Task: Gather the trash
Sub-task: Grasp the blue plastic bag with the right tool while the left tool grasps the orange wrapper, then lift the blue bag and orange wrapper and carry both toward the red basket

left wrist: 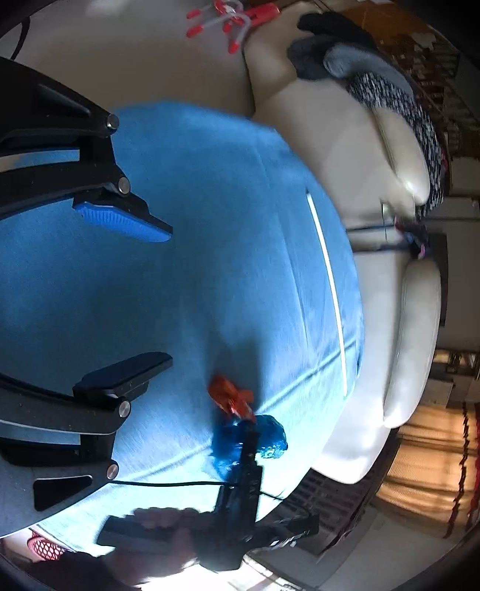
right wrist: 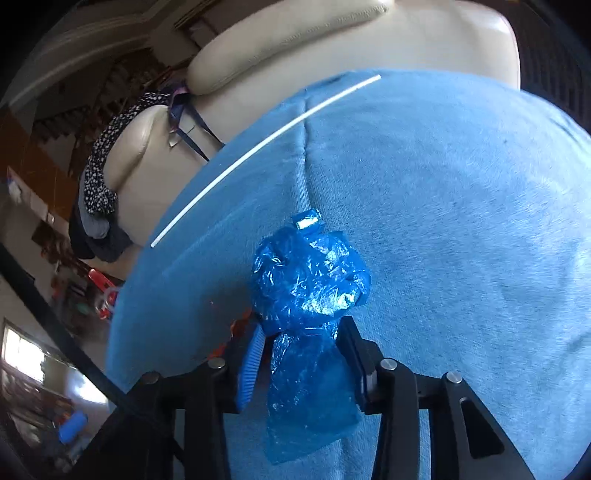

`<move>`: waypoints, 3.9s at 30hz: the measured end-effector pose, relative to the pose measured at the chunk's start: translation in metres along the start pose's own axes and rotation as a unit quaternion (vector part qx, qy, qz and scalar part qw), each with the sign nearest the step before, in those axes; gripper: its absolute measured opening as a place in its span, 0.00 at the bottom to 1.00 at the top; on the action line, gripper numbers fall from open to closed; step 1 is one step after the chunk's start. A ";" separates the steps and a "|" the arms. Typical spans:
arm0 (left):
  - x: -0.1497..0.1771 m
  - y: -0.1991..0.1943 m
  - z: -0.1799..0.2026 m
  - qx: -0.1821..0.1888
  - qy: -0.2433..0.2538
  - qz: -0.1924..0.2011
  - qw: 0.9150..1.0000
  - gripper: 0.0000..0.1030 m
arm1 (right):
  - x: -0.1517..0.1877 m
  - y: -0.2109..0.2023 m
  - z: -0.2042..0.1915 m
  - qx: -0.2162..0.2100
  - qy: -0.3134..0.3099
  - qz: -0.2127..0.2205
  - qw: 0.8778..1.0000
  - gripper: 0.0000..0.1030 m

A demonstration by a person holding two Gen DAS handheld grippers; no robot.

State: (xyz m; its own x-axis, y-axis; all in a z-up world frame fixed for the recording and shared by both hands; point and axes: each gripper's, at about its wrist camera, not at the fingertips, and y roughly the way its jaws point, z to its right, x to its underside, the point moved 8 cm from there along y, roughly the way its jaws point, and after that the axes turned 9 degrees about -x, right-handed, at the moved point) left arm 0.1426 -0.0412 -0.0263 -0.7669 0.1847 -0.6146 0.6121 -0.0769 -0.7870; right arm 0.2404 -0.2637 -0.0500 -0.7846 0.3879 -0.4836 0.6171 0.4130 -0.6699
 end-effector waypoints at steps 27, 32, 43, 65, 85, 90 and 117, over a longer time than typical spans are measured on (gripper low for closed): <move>-0.045 0.119 0.131 0.062 0.074 -0.091 0.991 0.29 | 0.118 -0.182 0.071 -0.017 0.048 0.067 0.996 0.42; -0.034 0.085 0.131 0.045 0.089 -0.062 0.993 0.29 | 0.127 -0.186 0.063 -0.018 0.035 0.074 0.996 0.42; -0.009 -0.037 0.144 0.014 0.114 0.038 0.993 0.29 | 0.142 -0.213 0.046 -0.037 0.021 0.091 0.995 0.42; 0.020 -0.142 0.156 -0.055 0.155 0.143 0.976 0.29 | 0.186 -0.294 0.016 -0.042 -0.013 0.139 0.989 0.42; 0.034 -0.136 0.164 -0.068 0.169 0.138 0.974 0.29 | 0.175 -0.276 0.023 -0.050 -0.002 0.119 0.992 0.42; 0.035 -0.137 0.165 -0.071 0.173 0.139 0.972 0.29 | 0.176 -0.272 0.021 -0.051 -0.003 0.116 0.992 0.42; 0.039 -0.142 0.174 -0.071 0.190 0.142 0.969 0.29 | 0.183 -0.283 0.032 -0.063 0.011 0.127 0.990 0.42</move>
State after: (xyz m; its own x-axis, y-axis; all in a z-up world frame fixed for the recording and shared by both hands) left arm -0.0079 -0.1931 0.0516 -0.4539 0.5260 -0.7192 0.8287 -0.0474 -0.5577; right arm -0.0800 -0.3358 0.0329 -0.6021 0.5094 -0.6148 0.7983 0.3993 -0.4509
